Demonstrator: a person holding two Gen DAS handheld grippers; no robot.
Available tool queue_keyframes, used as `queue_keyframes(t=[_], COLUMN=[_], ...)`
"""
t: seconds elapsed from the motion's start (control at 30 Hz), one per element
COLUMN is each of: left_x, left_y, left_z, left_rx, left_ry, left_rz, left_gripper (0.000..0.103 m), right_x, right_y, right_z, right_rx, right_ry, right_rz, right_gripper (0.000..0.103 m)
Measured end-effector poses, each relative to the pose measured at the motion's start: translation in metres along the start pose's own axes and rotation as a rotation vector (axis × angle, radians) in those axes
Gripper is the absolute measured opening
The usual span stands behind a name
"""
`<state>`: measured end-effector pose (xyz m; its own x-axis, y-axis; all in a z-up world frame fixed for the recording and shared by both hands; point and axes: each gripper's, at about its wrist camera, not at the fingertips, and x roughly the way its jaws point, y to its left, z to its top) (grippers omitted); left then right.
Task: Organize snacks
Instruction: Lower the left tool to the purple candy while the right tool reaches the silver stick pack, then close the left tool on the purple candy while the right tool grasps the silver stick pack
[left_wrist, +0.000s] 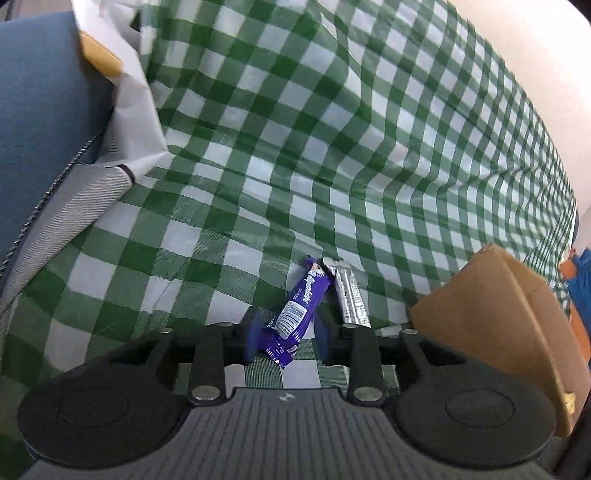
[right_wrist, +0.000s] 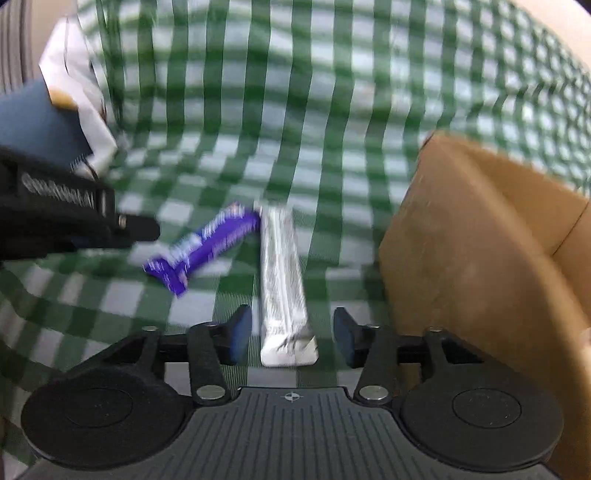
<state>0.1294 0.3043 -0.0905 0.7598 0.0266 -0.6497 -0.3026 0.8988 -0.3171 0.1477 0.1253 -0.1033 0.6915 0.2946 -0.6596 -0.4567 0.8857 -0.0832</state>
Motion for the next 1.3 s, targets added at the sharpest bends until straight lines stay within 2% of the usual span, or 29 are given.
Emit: queue_keyframes(t=[0.1, 0.17, 0.37, 0.4, 0.43, 0.47, 0.57, 0.7, 0.9, 0.93, 1.03, 1.17, 1.3], left_x=[0.013, 0.020, 0.036, 0.037, 0.038, 0.039, 0.035, 0.022, -0.015, -0.023, -0.047, -0.076, -0.094], left_y=[-0.006, -0.010, -0.020, -0.021, -0.021, -0.021, -0.017, -0.017, -0.021, -0.020, -0.017, -0.014, 0.002], left_z=[0.000, -0.001, -0.005, -0.006, -0.007, -0.008, -0.008, -0.010, -0.019, -0.020, -0.029, -0.046, -0.062], left_rx=[0.026, 0.046, 0.102, 0.113, 0.121, 0.127, 0.110, 0.078, 0.045, 0.024, -0.044, -0.075, -0.153], left_ry=[0.007, 0.012, 0.045, 0.049, 0.050, 0.056, 0.056, 0.053, 0.060, 0.058, 0.074, 0.118, 0.211], left_rz=[0.008, 0.032, 0.055, 0.072, 0.091, 0.102, 0.089, 0.088, 0.064, 0.059, 0.039, 0.062, 0.057], left_gripper=[0.043, 0.052, 0.052, 0.051, 0.043, 0.033, 0.028, 0.027, 0.027, 0.027, 0.027, 0.027, 0.027], right_x=[0.015, 0.015, 0.017, 0.019, 0.019, 0.019, 0.016, 0.003, -0.040, -0.049, -0.077, -0.107, -0.126], right_y=[0.003, -0.001, -0.006, -0.007, -0.008, -0.007, -0.006, -0.007, -0.003, -0.003, -0.004, -0.004, -0.012], right_z=[-0.001, -0.001, -0.002, -0.001, -0.001, -0.001, -0.003, -0.003, -0.006, -0.008, -0.016, -0.038, -0.071], right_rx=[-0.009, 0.008, 0.037, 0.045, 0.048, 0.043, 0.049, 0.077, 0.018, 0.011, -0.026, -0.089, -0.105], right_ry=[0.022, 0.014, 0.024, 0.027, 0.028, 0.026, 0.023, 0.006, -0.021, -0.015, -0.010, 0.022, 0.029], right_rz=[-0.006, 0.002, 0.033, 0.048, 0.059, 0.061, 0.062, 0.067, 0.117, 0.135, 0.143, 0.166, 0.166], right_gripper=[0.054, 0.056, 0.052, 0.049, 0.041, 0.039, 0.037, 0.035, 0.035, 0.001, 0.000, 0.000, 0.001])
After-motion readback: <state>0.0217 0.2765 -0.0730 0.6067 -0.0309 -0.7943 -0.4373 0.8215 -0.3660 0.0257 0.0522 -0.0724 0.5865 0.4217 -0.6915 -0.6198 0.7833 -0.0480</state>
